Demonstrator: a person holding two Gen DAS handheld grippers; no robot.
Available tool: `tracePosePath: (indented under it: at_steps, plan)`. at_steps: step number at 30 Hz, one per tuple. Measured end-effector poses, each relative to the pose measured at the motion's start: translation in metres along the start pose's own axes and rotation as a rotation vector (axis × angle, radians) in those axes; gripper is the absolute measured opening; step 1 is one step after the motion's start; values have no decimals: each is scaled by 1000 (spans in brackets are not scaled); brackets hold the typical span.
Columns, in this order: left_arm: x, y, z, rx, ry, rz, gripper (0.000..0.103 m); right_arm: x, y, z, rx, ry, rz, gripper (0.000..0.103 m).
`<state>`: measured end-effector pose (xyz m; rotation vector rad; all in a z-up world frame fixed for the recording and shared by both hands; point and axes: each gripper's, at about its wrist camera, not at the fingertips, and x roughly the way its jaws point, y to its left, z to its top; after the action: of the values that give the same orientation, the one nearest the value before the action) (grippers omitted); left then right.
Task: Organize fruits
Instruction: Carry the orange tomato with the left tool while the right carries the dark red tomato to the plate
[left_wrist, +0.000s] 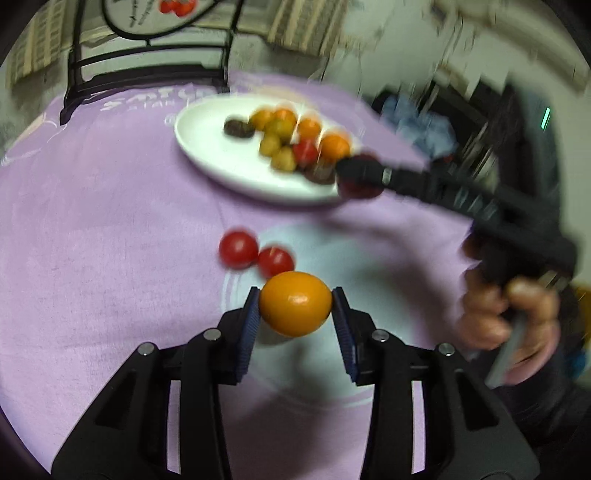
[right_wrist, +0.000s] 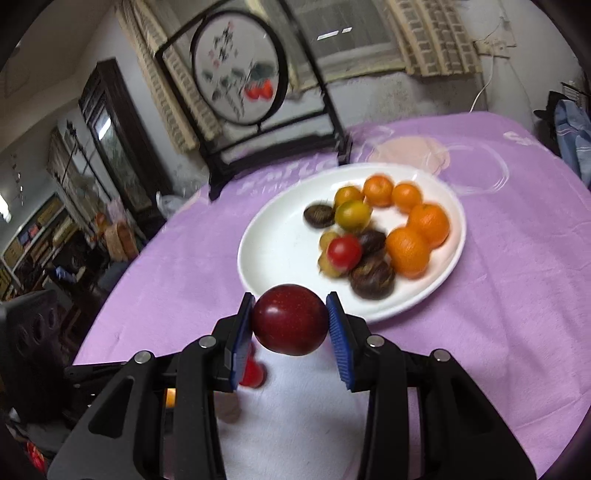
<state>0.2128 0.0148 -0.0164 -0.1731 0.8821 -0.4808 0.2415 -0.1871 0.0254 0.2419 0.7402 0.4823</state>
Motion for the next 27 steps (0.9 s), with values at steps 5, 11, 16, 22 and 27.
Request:
tracePosePath:
  at_steps: [5,11,16,22,27]
  plan:
    - [-6,5,51,-69,-133,69,40,5,-15,21,-10,-114,-101,40]
    - [38,4,100,-47,-147,209,40,27,-44,38,41,-101,-130,40]
    - [72,11,121,-47,-119,250,40,48,-56,52,32,-83,-141,40]
    - [100,25,130,-58,-82,285,40,73,-60,60,23,-46,-138,40]
    - [116,34,130,-71,-41,287,40,83,-60,61,10,-21,-144,41]
